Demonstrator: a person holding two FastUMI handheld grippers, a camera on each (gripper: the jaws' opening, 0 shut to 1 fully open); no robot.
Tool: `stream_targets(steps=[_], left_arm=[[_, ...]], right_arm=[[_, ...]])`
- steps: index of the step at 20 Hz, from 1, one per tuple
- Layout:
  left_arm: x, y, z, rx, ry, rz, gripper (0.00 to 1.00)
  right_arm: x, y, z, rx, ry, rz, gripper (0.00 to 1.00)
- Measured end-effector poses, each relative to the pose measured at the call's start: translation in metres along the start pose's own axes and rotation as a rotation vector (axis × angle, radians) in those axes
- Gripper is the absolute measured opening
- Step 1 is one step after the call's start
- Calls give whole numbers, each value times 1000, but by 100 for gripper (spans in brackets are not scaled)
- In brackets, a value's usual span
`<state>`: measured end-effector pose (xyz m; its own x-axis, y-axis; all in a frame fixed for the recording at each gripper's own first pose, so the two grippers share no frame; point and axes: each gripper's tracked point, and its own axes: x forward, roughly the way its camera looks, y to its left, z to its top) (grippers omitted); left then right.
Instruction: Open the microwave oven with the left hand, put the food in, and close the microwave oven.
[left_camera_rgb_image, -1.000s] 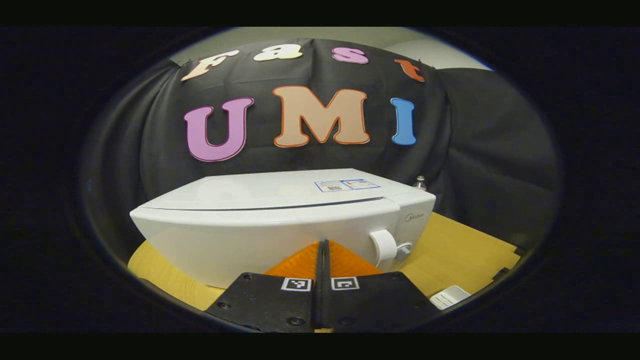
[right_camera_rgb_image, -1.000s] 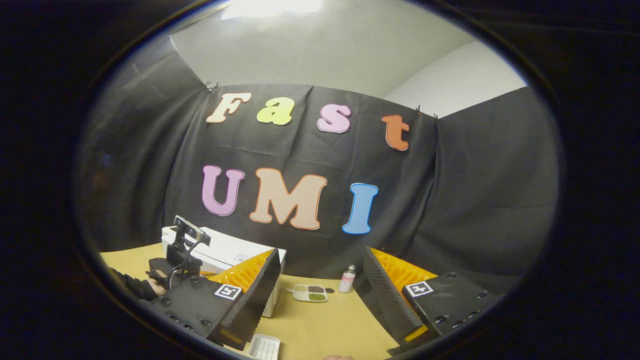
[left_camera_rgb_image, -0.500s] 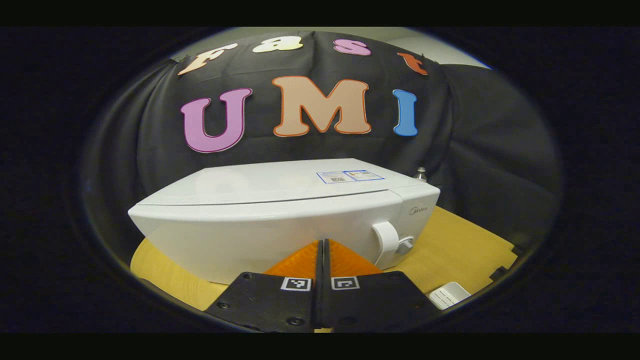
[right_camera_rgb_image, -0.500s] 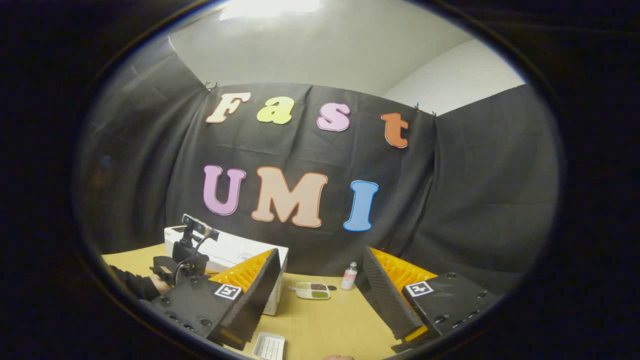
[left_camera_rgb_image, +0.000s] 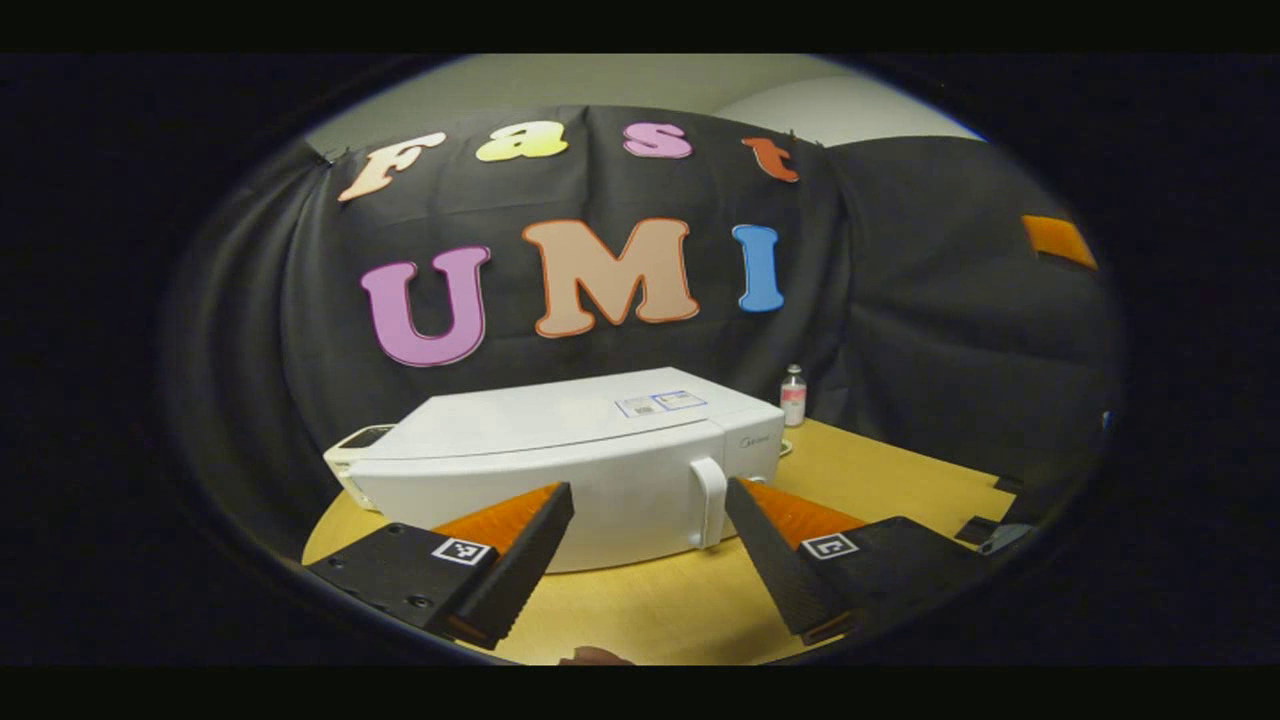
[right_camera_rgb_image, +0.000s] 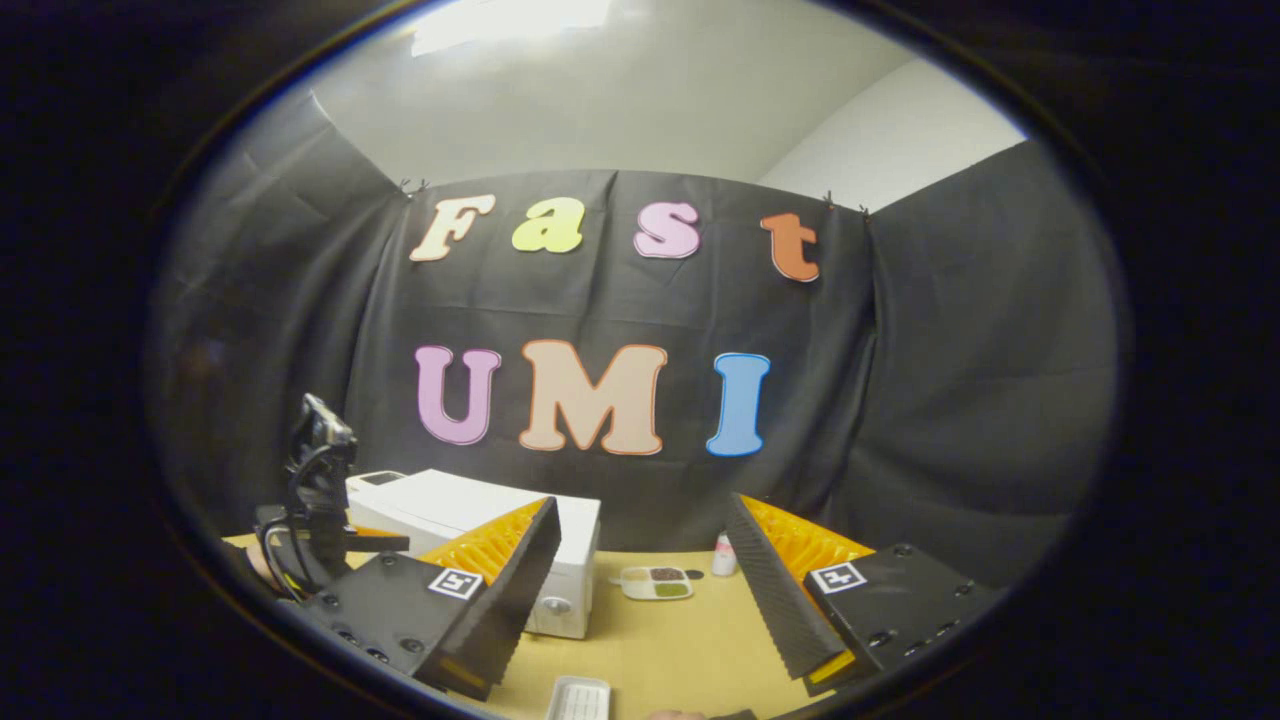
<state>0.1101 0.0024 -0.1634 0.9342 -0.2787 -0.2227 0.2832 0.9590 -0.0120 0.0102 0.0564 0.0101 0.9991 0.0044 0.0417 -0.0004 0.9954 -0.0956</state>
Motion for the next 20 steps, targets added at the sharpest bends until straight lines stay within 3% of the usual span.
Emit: stream_targets(steps=[4,8,13,20], left_arm=[[-40,10,40,-22,-68,53,100],[-77,26,60,-16,-80,119,96],[-124,45,83,-102,-126,227,97],[-166,42,133,-135,-213,241,96]], right_arm=[[0,17,-2,18,-8,30,100],[-1,32,-9,40,-1,52,100],[2,44,-12,39,-5,68,97],[2,60,-9,20,-16,92,97]])
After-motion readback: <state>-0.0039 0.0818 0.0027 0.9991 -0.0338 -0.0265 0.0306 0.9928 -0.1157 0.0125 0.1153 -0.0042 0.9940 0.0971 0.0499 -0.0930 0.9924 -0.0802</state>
